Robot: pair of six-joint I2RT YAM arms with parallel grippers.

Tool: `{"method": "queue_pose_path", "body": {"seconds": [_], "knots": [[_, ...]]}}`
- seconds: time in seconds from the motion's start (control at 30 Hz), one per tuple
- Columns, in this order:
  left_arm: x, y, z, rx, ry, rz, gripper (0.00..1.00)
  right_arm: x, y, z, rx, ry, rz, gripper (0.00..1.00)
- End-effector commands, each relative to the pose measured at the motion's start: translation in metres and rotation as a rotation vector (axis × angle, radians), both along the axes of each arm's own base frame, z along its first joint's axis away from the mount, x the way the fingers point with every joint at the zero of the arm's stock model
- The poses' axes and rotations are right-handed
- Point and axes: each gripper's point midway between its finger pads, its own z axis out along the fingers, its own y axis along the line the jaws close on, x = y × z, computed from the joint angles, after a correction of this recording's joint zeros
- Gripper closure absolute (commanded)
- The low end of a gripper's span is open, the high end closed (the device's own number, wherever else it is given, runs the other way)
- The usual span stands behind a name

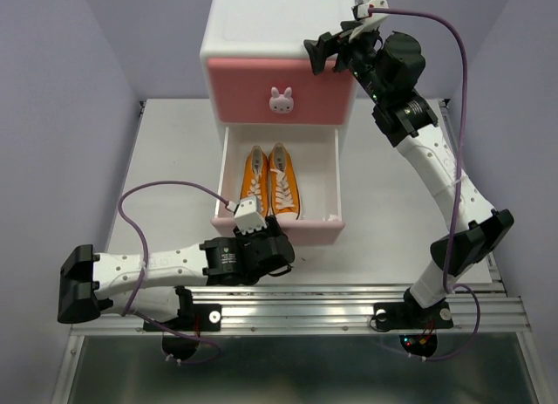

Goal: Place and organize the shoes in the shoe cabinet

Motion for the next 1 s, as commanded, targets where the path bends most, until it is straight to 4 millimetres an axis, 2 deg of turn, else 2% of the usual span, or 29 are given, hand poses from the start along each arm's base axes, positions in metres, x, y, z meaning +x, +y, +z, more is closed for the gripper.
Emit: {"method": "queue_pose_path", "body": {"seconds": [0.0,0.13,0.2,0.33,0.4,0.43,0.5,0.53,0.57,0.7,0.83,0.87,0.9,0.97], "knots": [[0.052,0.014,0.061,-0.045,-0.269,0.177,0.74,0.022,0.010,-0.166,-0.196,0.442,-0.011,0.00],[0.060,0.021,0.085,-0.044,-0.324,0.238,0.74,0.023,0.011,-0.165,-0.196,0.439,-0.008,0.00],[0.063,0.024,0.089,-0.033,-0.333,0.256,0.74,0.023,0.010,-0.164,-0.194,0.437,-0.014,0.00],[0.064,0.024,0.107,-0.072,-0.344,0.264,0.83,0.023,0.009,-0.164,-0.194,0.431,-0.020,0.00],[0.064,0.022,0.112,-0.108,-0.347,0.260,0.92,0.024,0.008,-0.163,-0.194,0.426,-0.028,0.00],[0.064,0.020,0.113,-0.112,-0.350,0.250,0.94,0.025,0.008,-0.164,-0.196,0.426,-0.030,0.00],[0.063,0.012,0.104,-0.120,-0.345,0.211,0.92,0.025,0.007,-0.164,-0.197,0.426,-0.033,0.00],[0.062,0.011,0.092,-0.119,-0.321,0.197,0.88,0.025,0.007,-0.165,-0.199,0.428,-0.033,0.00],[0.061,0.009,0.085,-0.123,-0.305,0.196,0.87,0.025,0.007,-0.165,-0.199,0.426,-0.033,0.00],[0.059,0.011,0.056,-0.060,-0.250,0.183,0.86,0.023,0.006,-0.170,-0.204,0.438,-0.033,0.00],[0.053,0.010,0.039,-0.031,-0.197,0.151,0.63,0.019,0.005,-0.175,-0.192,0.455,-0.034,0.00],[0.050,0.007,0.036,-0.027,-0.185,0.128,0.54,0.019,0.005,-0.176,-0.191,0.457,-0.034,0.00],[0.049,0.006,0.035,-0.024,-0.180,0.118,0.52,0.019,0.005,-0.175,-0.190,0.455,-0.034,0.00],[0.048,0.006,0.032,0.005,-0.175,0.094,0.40,0.019,0.005,-0.175,-0.190,0.455,-0.034,0.00]]}}
